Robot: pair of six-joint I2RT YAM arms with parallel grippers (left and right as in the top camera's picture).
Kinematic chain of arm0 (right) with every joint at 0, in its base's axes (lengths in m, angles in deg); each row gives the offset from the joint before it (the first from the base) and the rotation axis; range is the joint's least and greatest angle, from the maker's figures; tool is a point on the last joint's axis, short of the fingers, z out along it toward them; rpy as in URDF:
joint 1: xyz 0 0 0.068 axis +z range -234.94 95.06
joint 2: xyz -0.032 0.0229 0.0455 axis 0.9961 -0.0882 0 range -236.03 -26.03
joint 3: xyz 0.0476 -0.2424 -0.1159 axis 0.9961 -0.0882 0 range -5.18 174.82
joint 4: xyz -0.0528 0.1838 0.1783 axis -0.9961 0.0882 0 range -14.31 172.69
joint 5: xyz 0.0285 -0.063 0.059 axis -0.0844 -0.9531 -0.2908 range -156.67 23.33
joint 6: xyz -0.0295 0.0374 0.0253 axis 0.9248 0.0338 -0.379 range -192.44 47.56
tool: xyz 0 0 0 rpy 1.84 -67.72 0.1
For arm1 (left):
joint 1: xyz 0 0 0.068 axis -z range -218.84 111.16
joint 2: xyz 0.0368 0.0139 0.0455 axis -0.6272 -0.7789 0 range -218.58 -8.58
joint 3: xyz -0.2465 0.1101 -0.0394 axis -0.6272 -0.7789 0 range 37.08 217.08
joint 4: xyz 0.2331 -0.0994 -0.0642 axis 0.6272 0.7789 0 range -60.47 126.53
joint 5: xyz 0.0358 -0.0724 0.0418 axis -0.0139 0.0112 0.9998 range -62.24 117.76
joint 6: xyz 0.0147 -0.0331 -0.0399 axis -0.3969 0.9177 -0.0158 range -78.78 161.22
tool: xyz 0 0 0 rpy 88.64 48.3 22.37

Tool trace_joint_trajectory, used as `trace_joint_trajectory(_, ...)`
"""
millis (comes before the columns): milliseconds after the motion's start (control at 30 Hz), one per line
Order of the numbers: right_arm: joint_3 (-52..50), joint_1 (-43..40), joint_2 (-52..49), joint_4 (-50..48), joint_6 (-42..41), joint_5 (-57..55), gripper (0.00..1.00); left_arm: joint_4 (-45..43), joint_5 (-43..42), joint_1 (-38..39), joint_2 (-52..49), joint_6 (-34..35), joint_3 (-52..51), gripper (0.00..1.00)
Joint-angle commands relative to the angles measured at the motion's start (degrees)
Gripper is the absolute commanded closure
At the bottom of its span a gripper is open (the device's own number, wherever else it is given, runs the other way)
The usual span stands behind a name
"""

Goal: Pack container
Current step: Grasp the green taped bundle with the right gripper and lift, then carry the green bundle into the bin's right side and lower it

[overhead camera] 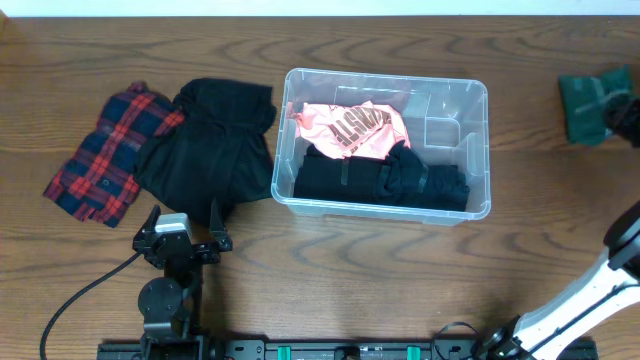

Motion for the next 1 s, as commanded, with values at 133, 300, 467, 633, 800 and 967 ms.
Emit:
trace_joint_trajectory(133,0.4,3.7,19.5,8.2,-2.1,12.5,0.99,1.1,0.3,-0.3,0.4,0.3,-1.7,0.02)
trace_joint_trajectory(300,0.4,9.4,28.1,15.1,-2.9,13.9,0.99,1.2,0.3,-0.3,0.3,0.3,-1.7,0.02)
trace_joint_trajectory(467,0.4,18.6,33.6,20.5,-6.1,11.1,0.99,1.2,0.3,-0.3,0.3,0.3,-1.7,0.02)
trace_joint_trajectory(633,0.2,29.6,34.0,23.9,-14.9,-0.6,0.99,1.2,0.3,-0.3,0.3,0.3,-1.7,0.02)
trace_joint_trajectory(800,-1.4,40.3,33.1,23.0,-23.8,-9.7,0.99,1.2,0.3,-0.3,0.4,0.3,-1.7,0.02)
trace_joint_trajectory(967,-5.2,47.9,33.0,19.4,-33.0,-15.8,0.99,1.1,0.3,-0.3,0.4,0.3,-1.7,0.02)
